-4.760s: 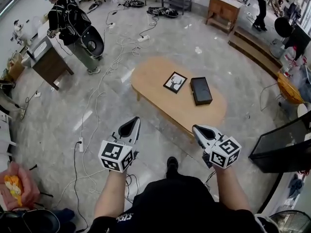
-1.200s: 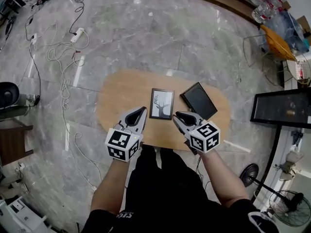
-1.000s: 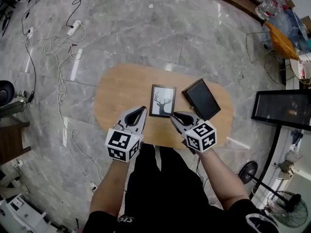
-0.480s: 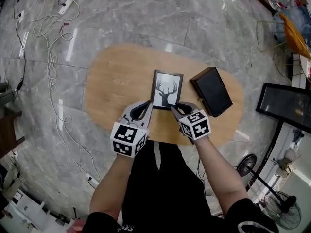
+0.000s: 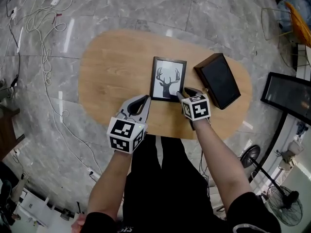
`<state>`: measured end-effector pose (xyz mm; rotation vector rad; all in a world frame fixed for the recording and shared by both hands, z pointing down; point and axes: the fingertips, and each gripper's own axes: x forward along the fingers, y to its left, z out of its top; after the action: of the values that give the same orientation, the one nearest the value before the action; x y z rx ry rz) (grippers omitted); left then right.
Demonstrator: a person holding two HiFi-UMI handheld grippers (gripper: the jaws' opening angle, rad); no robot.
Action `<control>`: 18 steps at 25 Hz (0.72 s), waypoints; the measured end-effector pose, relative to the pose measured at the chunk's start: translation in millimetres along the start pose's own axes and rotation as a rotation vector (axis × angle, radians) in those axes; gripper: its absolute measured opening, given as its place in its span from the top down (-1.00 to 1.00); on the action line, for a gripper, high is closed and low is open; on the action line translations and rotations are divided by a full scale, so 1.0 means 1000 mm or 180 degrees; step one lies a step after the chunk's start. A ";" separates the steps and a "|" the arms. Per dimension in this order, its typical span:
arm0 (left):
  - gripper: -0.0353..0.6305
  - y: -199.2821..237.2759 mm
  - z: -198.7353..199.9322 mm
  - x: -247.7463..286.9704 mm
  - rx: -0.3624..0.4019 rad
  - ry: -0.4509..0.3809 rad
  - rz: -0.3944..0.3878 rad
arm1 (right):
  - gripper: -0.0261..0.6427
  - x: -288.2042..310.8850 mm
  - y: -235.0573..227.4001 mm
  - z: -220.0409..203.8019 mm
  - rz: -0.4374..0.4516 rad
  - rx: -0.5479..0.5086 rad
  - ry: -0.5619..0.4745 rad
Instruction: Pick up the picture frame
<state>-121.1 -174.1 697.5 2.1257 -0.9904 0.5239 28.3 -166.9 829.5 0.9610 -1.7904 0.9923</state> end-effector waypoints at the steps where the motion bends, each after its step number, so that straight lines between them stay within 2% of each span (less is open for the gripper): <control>1: 0.87 0.001 -0.003 0.001 -0.0010 0.0012 0.0003 | 0.46 0.004 -0.005 -0.003 -0.0032 0.0082 0.0021; 6: 0.87 0.006 -0.009 0.007 -0.0034 0.0043 -0.0003 | 0.47 0.018 -0.017 -0.012 -0.0094 0.0311 0.0081; 10: 0.87 0.005 -0.007 0.007 -0.0020 0.0058 -0.0012 | 0.50 0.026 -0.017 -0.015 -0.0143 0.0317 0.0196; 18: 0.87 0.011 -0.006 0.006 -0.0053 0.0055 0.0015 | 0.57 0.031 -0.017 -0.017 -0.0442 0.0332 0.0398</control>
<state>-126.1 -177.4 709.7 2.1014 -0.9873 0.5337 38.3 -165.2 867.1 1.0493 -1.5601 1.0426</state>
